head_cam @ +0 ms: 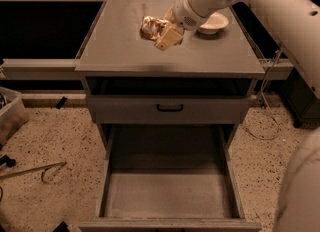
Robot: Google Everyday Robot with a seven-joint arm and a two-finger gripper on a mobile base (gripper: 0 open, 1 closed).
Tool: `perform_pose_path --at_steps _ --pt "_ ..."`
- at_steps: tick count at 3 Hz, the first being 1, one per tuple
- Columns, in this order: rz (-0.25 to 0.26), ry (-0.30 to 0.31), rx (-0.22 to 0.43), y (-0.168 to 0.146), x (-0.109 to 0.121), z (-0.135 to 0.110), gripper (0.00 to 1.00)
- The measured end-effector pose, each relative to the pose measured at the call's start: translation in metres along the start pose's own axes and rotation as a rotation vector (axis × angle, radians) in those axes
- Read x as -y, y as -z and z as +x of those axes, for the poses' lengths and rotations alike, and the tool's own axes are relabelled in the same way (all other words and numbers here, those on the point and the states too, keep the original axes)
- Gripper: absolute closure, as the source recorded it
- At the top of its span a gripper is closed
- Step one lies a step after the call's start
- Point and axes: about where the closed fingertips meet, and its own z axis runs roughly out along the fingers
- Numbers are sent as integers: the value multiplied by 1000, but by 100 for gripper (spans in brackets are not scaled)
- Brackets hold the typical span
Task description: Pick orange can from middle drawer and place on counter
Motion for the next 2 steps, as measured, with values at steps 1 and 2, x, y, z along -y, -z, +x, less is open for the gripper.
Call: perform_pose_path --at_steps 1,2 --pt "32 -32 -67 -23 28 14 100" --pt "28 -84 -128 -44 37 35 100"
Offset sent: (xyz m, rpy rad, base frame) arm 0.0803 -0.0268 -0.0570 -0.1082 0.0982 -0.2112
